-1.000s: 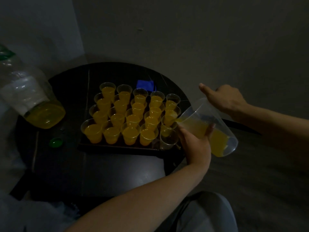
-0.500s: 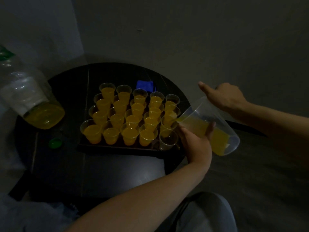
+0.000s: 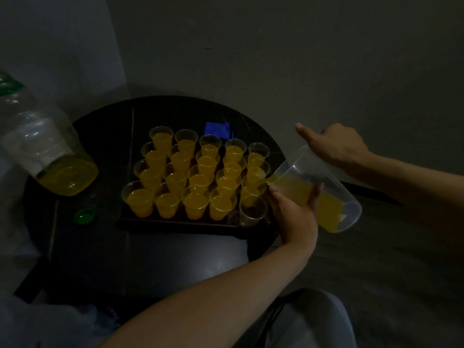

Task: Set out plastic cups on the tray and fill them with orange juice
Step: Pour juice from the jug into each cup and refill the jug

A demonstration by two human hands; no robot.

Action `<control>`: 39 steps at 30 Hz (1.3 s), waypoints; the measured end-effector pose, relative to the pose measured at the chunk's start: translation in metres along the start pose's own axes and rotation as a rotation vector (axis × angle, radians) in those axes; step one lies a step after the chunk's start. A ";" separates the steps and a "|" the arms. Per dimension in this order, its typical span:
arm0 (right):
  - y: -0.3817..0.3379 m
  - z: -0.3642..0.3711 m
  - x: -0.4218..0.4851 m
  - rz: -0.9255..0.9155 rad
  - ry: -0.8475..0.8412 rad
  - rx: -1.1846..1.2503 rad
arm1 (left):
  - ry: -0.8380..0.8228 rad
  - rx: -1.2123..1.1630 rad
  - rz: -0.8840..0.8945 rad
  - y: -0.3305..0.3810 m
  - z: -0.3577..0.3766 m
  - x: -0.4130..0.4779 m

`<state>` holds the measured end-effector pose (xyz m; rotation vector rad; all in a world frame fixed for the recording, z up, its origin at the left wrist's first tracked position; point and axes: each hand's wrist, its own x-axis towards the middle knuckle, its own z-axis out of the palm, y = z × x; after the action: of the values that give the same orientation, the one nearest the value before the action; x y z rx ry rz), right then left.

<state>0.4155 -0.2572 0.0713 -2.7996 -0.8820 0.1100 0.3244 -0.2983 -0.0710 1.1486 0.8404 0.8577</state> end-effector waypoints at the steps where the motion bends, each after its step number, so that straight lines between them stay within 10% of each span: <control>1: 0.000 0.000 0.000 -0.001 -0.001 -0.003 | 0.004 0.002 0.002 0.000 0.000 0.000; 39: 0.022 -0.005 -0.033 -0.089 -0.082 0.240 | -0.044 0.087 0.060 0.004 -0.020 -0.022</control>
<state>0.4015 -0.2950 0.0715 -2.5455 -0.9418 0.2985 0.2967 -0.3093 -0.0684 1.2697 0.8173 0.8494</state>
